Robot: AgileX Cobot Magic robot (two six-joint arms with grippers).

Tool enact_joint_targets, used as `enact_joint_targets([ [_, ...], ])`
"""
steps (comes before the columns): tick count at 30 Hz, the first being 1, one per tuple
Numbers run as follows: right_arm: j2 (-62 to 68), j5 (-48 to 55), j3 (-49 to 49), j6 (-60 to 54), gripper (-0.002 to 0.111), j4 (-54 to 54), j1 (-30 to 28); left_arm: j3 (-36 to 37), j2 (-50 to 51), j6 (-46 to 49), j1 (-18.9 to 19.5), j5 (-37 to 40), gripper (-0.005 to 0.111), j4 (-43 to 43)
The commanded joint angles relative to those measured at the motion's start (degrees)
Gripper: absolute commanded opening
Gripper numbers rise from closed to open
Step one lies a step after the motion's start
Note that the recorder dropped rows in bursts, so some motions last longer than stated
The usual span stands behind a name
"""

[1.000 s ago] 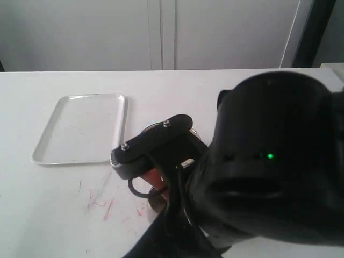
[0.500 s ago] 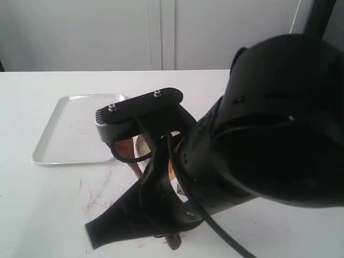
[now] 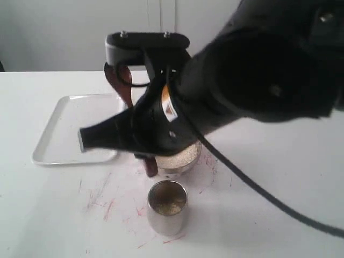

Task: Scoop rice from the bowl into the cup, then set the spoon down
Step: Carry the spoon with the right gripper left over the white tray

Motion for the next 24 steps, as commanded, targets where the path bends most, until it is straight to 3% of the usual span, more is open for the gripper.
enact_joint_targets([
  [1, 7.12, 3.80, -10.87, -1.76, 0.000, -0.83, -2.55, -0.40, 0.02, -0.31, -0.24, -0.23, 0.014, -0.26],
  [16, 38.77, 11.68, -50.39, -1.31, 0.000, -0.05, -2.46, -0.40, 0.02, -0.31, -0.24, -0.23, 0.014, -0.26],
  [24, 48.94, 13.34, -58.88, 2.64, 0.000, 0.00, -2.81, -0.40, 0.02, -0.31, -0.24, -0.23, 0.014, -0.26],
])
